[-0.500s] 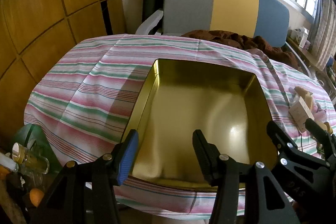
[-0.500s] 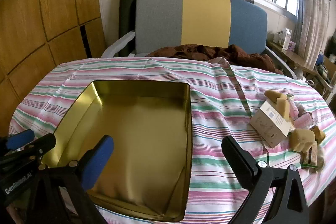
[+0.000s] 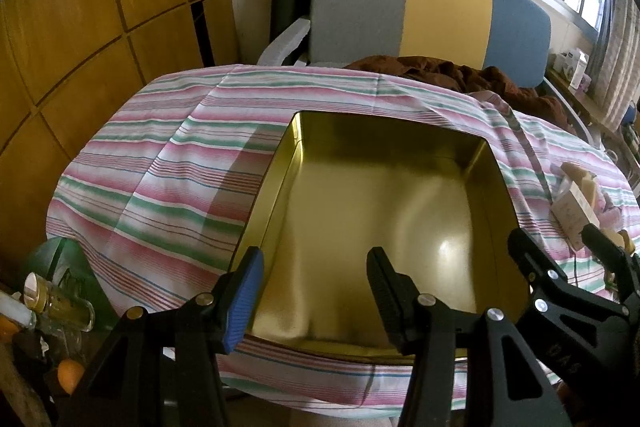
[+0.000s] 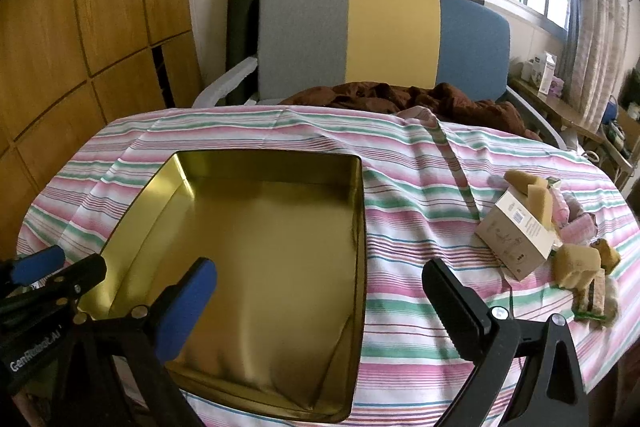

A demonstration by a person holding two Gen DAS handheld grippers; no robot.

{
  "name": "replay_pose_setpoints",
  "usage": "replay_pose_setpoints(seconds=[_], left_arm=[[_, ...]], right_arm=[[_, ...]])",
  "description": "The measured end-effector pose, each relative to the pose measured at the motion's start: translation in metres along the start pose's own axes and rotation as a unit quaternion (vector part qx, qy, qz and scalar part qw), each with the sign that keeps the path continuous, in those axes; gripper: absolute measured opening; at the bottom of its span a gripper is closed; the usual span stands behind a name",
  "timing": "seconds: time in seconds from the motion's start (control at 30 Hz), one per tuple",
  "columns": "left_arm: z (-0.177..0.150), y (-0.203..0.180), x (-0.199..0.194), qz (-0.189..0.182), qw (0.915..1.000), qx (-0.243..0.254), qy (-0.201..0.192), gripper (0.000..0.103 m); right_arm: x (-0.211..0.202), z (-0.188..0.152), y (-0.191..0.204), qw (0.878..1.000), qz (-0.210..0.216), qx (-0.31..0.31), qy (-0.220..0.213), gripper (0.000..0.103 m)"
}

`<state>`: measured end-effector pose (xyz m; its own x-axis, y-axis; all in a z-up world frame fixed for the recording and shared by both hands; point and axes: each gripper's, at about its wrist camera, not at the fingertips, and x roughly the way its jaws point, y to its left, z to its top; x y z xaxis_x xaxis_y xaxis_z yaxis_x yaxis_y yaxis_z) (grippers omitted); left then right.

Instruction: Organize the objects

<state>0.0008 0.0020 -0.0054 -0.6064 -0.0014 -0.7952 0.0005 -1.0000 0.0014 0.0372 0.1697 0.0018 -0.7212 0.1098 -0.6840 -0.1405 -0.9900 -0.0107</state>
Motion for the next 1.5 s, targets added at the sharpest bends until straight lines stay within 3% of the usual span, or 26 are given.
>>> replay_pose_setpoints(seconds=[0.87, 1.1, 1.2, 1.33, 1.5], left_arm=[[-0.002, -0.002, 0.005, 0.003, 0.9999, 0.002, 0.01, 0.054], [-0.009, 0.0, 0.014, -0.083, 0.9947, -0.043, 0.042, 0.054], [-0.015, -0.011, 0.014, -0.083, 0.9953, -0.033, 0.039, 0.054], [-0.023, -0.04, 0.008, -0.074, 0.9967, 0.019, 0.028, 0.054], [-0.033, -0.061, 0.004, -0.171, 0.9842, 0.022, 0.041, 0.054]], right_arm=[[-0.002, -0.002, -0.007, 1.0, -0.002, 0.007, 0.002, 0.103], [-0.013, -0.001, -0.03, 1.0, 0.003, 0.012, -0.015, 0.103], [-0.019, -0.005, -0.048, 1.0, -0.005, 0.017, -0.018, 0.103], [-0.024, -0.014, -0.077, 0.999, -0.038, 0.012, -0.02, 0.103], [-0.03, -0.034, -0.12, 0.998, -0.049, 0.022, -0.011, 0.103]])
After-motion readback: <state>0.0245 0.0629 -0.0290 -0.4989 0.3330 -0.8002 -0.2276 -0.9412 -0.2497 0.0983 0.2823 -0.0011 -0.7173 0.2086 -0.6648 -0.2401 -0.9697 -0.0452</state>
